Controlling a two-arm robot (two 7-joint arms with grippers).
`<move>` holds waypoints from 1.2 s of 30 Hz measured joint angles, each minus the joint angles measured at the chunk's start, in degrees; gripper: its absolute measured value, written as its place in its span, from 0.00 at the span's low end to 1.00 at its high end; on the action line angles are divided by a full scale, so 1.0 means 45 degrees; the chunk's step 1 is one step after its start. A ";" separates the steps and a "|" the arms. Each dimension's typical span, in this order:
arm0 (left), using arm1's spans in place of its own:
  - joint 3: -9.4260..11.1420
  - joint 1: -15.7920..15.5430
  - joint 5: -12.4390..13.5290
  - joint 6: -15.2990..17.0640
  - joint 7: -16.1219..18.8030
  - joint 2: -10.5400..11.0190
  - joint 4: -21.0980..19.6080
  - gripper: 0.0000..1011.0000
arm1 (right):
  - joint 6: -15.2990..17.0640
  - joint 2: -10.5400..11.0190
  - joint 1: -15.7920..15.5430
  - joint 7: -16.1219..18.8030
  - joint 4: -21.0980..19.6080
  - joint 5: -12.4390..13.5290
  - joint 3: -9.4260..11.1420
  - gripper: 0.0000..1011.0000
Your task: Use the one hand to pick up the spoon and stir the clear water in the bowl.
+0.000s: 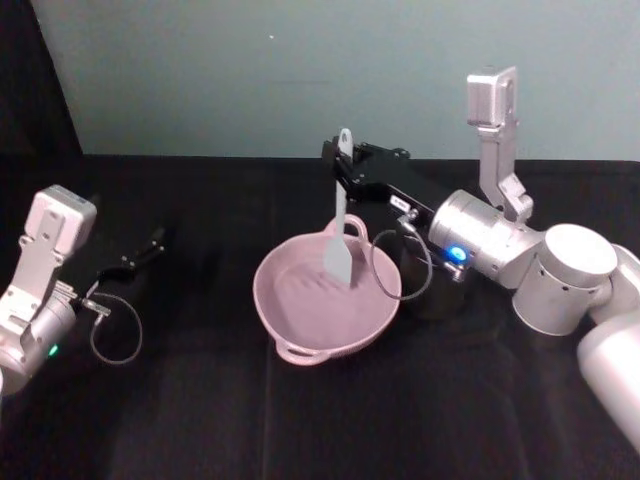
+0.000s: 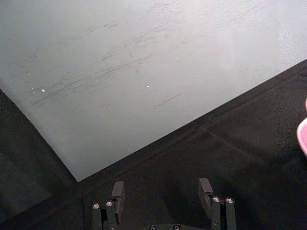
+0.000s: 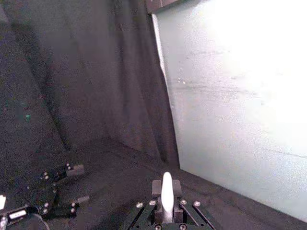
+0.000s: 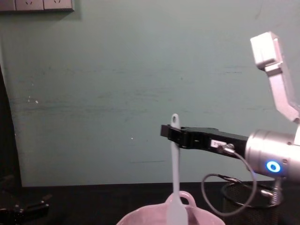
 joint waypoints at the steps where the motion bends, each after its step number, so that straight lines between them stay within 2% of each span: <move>1: 0.0000 0.0000 0.0000 0.0000 0.0000 0.0000 0.0000 1.00 | 0.0107 0.0133 -0.0173 -0.0087 -0.0249 0.0002 0.0060 0.11; 11: 0.0001 0.0000 0.0001 0.0000 0.0001 0.0000 0.0000 1.00 | 0.0526 0.0806 -0.1273 -0.0285 -0.1940 0.0006 0.0133 0.11; 18: 0.0000 0.0000 0.0000 0.0000 0.0000 0.0000 0.0000 1.00 | 0.0550 0.0828 -0.1562 -0.0179 -0.2427 -0.0017 -0.0152 0.11; 26: 0.0000 0.0000 0.0000 0.0000 0.0000 0.0000 0.0000 1.00 | 0.0479 0.0383 -0.1236 0.0044 -0.2045 -0.0060 -0.0550 0.11; 29: 0.0000 0.0000 0.0000 0.0000 0.0000 0.0000 0.0000 1.00 | 0.0383 0.0074 -0.0882 0.0129 -0.1544 -0.0071 -0.0687 0.11; 36: 0.0001 0.0000 0.0000 0.0000 0.0000 0.0000 0.0000 1.00 | 0.0183 -0.0389 -0.0143 0.0210 -0.0441 -0.0079 -0.0691 0.11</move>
